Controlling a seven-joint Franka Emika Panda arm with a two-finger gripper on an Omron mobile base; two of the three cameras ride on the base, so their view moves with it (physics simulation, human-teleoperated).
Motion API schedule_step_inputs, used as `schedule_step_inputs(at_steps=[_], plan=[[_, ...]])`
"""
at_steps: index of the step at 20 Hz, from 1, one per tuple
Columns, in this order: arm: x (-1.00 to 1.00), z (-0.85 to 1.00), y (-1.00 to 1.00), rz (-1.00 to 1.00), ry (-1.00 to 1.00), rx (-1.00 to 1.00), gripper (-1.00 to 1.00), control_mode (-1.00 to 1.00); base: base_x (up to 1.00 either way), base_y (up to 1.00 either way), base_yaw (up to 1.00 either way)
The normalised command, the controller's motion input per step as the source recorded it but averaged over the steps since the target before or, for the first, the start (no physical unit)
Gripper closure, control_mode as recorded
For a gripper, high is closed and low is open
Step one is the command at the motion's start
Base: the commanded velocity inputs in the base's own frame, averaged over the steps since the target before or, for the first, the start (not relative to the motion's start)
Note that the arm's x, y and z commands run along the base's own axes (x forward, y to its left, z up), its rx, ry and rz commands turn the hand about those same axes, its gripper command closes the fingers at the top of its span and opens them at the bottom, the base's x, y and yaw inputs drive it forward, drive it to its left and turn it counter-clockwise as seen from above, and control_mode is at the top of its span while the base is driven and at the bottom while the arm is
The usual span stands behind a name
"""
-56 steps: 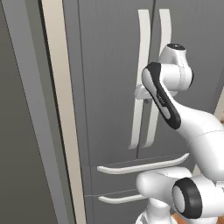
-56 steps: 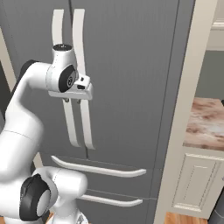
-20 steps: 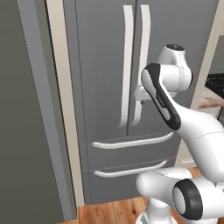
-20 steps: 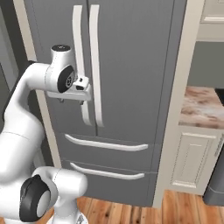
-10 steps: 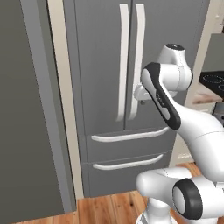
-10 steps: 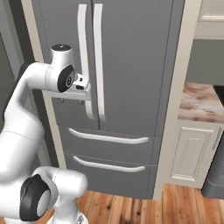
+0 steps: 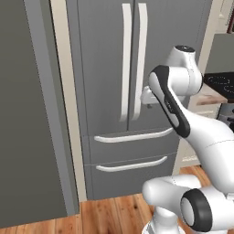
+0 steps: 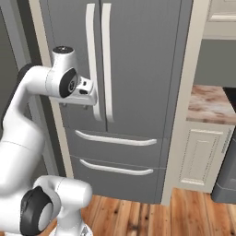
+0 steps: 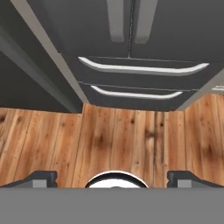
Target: Take the lemon wedge from the fridge and place it on the plate with fish on the dining counter.
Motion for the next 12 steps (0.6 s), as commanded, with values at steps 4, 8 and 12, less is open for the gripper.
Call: schedule_step_inputs(at_steps=[4,8,12], plan=[[-0.3,0.07,-0.08,0.0,-0.21,0.0,-1.0,-1.0,0.0,0.0,0.0],[-0.1,0.08,-0.18,0.0,-0.28,0.0,-1.0,-1.0,0.0,0.0,0.0],[0.38,0.15,-0.19,0.0,-0.34,0.0,-1.0,-1.0,0.0,0.0,0.0]])
